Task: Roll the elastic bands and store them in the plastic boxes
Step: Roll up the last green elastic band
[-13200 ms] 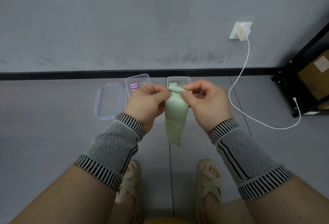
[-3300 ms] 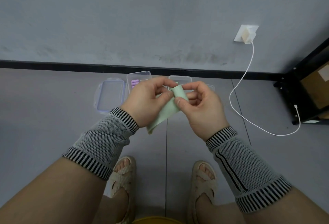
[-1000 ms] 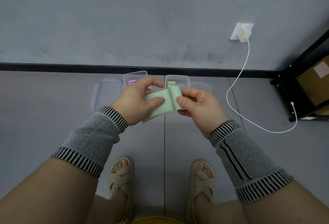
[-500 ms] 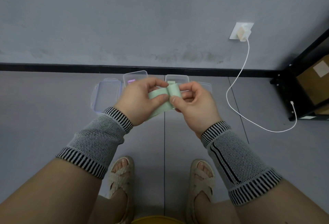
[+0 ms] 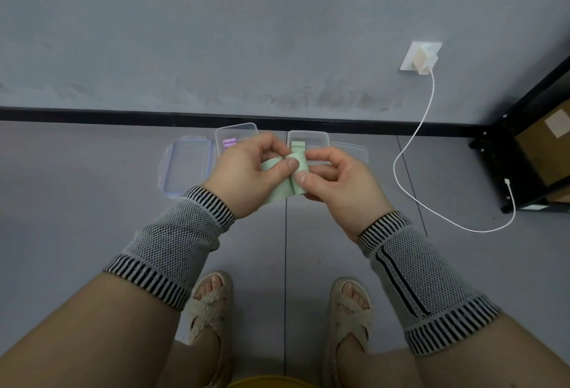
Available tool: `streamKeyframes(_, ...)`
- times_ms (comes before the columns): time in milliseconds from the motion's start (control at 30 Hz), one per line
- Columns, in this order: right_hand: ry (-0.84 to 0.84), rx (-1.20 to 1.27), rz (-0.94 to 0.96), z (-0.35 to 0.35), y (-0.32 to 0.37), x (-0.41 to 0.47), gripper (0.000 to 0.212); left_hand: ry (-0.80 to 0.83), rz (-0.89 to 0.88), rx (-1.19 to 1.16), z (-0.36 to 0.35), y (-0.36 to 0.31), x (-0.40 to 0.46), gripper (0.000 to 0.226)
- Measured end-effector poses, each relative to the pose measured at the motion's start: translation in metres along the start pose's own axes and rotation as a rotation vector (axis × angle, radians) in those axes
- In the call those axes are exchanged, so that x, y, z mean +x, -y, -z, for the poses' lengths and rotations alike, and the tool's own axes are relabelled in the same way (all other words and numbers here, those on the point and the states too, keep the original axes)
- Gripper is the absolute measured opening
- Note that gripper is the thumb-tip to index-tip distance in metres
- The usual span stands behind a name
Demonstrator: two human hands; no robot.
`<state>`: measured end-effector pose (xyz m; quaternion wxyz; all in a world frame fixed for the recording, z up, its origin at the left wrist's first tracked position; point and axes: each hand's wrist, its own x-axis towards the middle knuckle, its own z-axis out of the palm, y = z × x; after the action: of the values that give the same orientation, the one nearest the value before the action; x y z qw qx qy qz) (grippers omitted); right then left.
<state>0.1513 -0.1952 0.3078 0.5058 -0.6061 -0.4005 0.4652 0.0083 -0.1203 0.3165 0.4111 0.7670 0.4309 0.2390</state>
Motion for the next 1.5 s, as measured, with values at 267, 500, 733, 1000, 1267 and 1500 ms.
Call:
streamKeyframes(267,-0.037,0.063,0.006,0.002,-0.002,0.003,0.025,-0.039,0.031,-0.048,0.005,0.003,0.001,0.014)
streamKeyframes(500,-0.08,0.197,-0.015,0.002,-0.001,0.006,0.025,-0.099,0.228,-0.421,0.009,0.0,0.005,0.046)
streamKeyframes(733,-0.115,0.159,0.007,-0.002,-0.002,0.007,0.031,-0.095,0.082,-0.362,0.002,-0.005,0.003,0.036)
streamKeyframes(1000,-0.192,0.083,0.051,-0.01,-0.001,0.005,0.024,-0.146,0.09,-0.341,0.0,-0.002,0.003,0.034)
streamKeyframes(1267,-0.28,-0.174,0.129,-0.015,-0.001,0.003,0.038,-0.136,0.114,-0.385,-0.007,-0.003,0.003,0.026)
streamKeyframes(1500,-0.294,-0.33,0.183,-0.017,0.001,0.0,0.048,-0.128,0.152,-0.458,-0.011,-0.009,0.003,0.023)
